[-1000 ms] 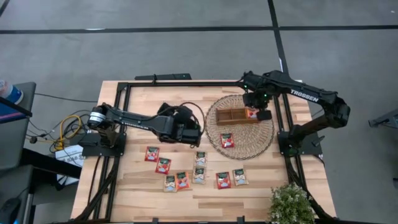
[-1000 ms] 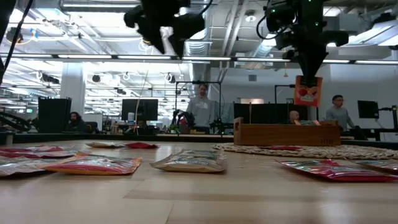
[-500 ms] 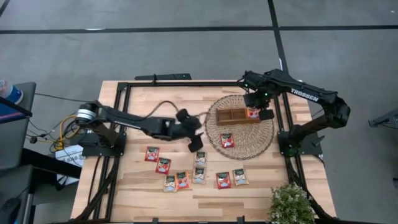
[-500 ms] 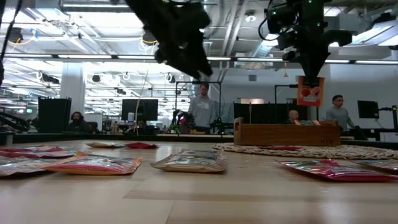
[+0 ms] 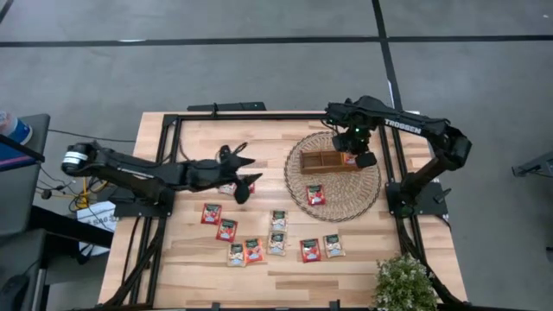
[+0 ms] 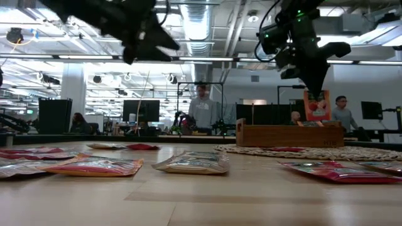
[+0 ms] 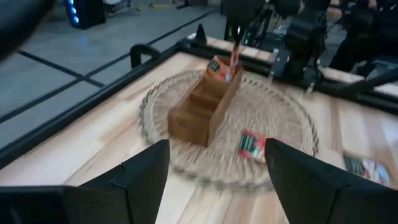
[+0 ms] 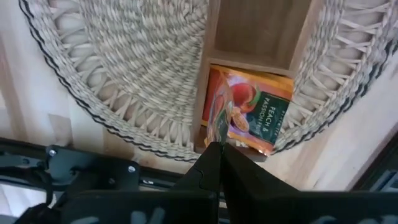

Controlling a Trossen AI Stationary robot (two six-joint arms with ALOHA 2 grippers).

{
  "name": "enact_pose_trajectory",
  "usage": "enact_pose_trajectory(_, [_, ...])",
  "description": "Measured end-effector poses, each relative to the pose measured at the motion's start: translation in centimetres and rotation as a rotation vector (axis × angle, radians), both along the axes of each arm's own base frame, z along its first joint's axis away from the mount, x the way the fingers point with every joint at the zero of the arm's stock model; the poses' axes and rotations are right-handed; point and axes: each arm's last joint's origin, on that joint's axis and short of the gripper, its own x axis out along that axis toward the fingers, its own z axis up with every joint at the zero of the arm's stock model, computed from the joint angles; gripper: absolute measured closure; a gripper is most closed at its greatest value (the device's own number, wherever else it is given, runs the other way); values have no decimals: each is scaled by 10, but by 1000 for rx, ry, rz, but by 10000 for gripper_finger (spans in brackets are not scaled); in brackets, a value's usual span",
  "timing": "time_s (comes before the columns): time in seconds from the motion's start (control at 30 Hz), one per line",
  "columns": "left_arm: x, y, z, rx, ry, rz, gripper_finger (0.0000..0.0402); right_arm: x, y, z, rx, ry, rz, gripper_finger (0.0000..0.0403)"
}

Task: Pick & Place Tea
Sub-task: Put the orange tea pack into the right compartment of the brown organizer

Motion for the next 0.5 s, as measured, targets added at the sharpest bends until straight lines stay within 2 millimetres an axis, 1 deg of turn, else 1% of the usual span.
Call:
enact_pose_trajectory(0.1, [-10,0,-4,-3,-46,-29,145,2,-7,-6,5,9,1,403])
enact_pose_trajectory(0.27, [-25,0,-15,-17,-70,-52,145,5,-18,-17,20,29,-14,403])
enact_pose_trajectory(0.37, [-29,0,-18,-24,-111,-74,145,5,-23,-23,34,52,-18,403])
enact_pose_trajectory(0.5, [-34,0,-25,-26,-108,-76,145,6,-26,-26,34,49,-21,403])
